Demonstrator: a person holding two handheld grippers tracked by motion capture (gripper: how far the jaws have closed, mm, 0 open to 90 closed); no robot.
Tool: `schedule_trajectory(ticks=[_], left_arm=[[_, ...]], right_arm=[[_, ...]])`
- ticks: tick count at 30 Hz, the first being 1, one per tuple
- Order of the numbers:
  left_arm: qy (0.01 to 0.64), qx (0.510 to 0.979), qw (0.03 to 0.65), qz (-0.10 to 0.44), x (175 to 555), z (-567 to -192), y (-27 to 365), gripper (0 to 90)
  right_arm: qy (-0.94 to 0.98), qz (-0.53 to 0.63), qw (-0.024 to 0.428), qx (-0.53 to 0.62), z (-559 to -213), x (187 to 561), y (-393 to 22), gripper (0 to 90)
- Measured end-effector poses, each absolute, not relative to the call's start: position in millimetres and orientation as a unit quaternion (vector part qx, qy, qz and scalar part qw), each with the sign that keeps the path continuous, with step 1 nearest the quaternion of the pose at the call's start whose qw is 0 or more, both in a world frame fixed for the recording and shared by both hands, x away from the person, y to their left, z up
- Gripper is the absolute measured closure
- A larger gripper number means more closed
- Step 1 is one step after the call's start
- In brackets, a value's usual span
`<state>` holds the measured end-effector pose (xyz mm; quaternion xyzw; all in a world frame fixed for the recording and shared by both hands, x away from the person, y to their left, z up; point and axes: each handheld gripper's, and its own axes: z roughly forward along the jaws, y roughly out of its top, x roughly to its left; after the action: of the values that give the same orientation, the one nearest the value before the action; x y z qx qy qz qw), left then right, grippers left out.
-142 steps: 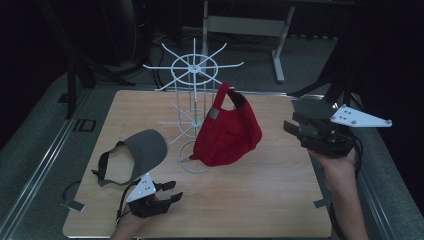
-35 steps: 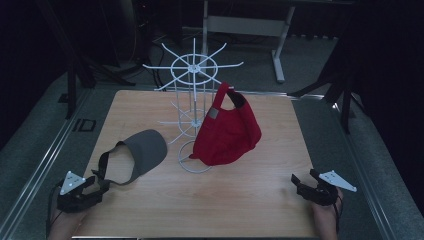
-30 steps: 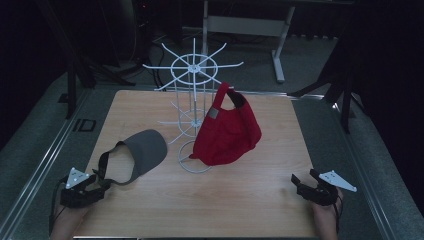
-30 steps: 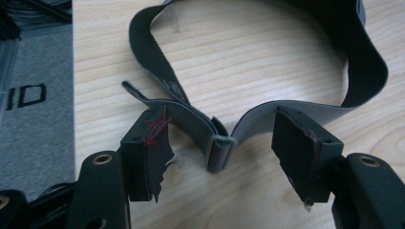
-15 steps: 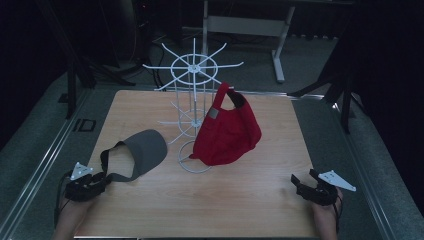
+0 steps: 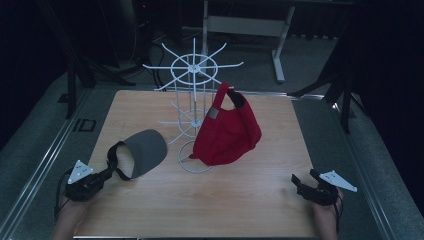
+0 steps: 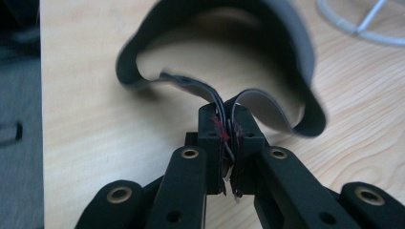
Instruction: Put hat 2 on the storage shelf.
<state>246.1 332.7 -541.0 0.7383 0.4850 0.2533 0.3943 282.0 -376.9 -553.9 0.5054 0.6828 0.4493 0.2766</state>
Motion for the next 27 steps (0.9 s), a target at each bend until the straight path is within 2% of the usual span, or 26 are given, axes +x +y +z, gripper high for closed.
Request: schedule_trajectory(ticks=[16,27], left_arm=[[0.431,0.726,0.451,0.288,243,-486,318,85.7],[0.389,0.721,0.488,0.302,255,-444,304,85.7]], right_arm=[[0.675,0.423,0.298,0.525,-554,282,-376,17.0],[0.67,0.43,0.293,0.529,-554,282,-378,17.0]])
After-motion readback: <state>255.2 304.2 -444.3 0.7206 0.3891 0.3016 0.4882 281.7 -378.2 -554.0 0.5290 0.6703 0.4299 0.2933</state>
